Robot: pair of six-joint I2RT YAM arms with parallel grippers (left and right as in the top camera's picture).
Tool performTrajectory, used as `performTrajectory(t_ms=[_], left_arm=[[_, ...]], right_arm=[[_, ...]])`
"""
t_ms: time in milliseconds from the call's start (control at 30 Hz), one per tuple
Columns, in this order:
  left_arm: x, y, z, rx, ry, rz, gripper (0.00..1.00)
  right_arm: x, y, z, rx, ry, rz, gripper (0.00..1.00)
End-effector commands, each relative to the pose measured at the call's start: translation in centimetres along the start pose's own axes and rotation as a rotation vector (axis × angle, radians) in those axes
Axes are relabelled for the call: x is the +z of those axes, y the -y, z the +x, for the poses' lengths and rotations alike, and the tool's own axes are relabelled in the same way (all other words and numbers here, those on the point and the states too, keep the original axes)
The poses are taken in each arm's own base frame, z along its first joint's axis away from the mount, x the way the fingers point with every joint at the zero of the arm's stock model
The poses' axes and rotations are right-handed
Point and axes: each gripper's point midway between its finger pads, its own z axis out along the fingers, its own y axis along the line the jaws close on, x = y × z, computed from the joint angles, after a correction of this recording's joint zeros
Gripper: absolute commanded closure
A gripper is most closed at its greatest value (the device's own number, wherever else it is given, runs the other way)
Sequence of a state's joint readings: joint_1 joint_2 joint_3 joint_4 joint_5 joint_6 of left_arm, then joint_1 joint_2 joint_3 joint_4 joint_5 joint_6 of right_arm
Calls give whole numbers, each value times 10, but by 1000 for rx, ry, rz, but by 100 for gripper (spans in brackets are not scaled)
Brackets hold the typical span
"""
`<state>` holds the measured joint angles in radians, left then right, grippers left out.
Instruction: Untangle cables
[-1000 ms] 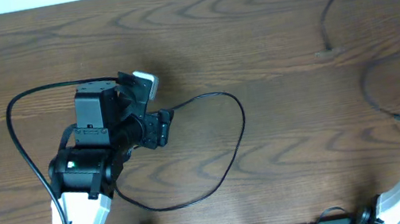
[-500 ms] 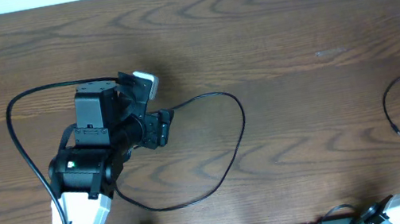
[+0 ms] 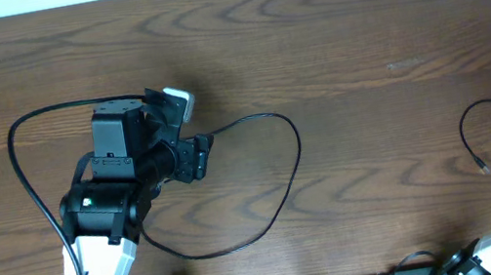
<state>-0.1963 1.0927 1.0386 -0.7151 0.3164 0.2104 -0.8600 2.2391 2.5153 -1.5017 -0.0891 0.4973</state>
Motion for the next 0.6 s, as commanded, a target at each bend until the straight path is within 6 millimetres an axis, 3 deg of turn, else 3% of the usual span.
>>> performTrajectory(t_ms=[0,167,333,567], left_arm=[[-3,1,-3,0,10,7,24],[-3,1,-3,0,10,7,25],[-3,1,-3,0,10,7,24],[-3,1,-3,0,10,7,25]], right_arm=[[20,2,24,123,-98,70,1],[31,-5,67,94,-264,117,1],[43,-34,102,-72,-369,56,1],[58,-59,148,-238,-448,77,1]])
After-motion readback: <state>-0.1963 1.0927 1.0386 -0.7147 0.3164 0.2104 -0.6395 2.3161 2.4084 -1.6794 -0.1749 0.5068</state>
